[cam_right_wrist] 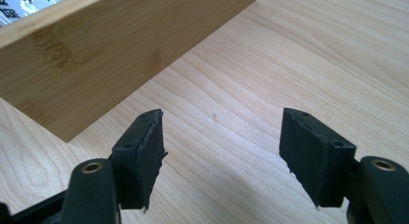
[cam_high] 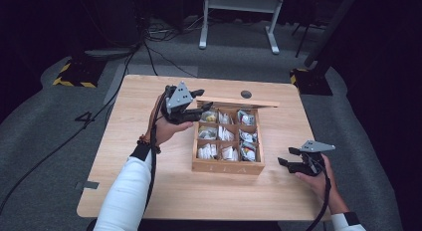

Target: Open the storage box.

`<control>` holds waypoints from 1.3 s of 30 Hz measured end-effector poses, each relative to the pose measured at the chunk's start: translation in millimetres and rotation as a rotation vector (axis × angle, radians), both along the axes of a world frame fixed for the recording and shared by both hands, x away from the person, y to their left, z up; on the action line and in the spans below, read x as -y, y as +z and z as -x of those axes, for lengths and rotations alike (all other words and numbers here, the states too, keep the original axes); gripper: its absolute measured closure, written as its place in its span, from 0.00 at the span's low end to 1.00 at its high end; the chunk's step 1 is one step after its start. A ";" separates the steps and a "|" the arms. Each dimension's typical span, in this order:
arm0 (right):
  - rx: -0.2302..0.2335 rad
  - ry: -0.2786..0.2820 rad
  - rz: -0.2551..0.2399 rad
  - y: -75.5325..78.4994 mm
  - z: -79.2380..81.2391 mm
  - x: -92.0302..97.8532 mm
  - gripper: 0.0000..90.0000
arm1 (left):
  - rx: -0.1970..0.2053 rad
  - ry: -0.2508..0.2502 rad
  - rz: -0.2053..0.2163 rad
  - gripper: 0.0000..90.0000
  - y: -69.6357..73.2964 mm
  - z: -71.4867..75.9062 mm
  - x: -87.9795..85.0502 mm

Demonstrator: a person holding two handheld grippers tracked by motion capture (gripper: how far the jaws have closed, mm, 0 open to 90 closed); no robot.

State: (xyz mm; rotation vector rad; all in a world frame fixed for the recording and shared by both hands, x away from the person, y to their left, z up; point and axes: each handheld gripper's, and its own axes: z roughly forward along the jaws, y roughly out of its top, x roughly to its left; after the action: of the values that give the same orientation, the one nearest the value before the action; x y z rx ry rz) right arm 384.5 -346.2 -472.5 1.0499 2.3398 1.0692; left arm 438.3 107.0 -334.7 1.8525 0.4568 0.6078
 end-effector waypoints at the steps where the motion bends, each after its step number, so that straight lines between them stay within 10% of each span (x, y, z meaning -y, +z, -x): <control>1: 0.000 0.000 0.000 0.0 0.0 0.0 0.37 | -0.001 0.001 0.005 0.54 0.6 -1.3 0.0; 39: -0.045 0.015 0.013 -11.4 -3.6 -3.4 0.36 | -0.038 0.107 0.104 0.56 20.6 -61.8 5.1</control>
State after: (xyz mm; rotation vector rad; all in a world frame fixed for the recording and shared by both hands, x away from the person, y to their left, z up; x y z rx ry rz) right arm 388.2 -342.8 -483.9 1.0641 2.3898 1.0448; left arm 500.1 101.8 -314.1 1.7517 0.6050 0.6105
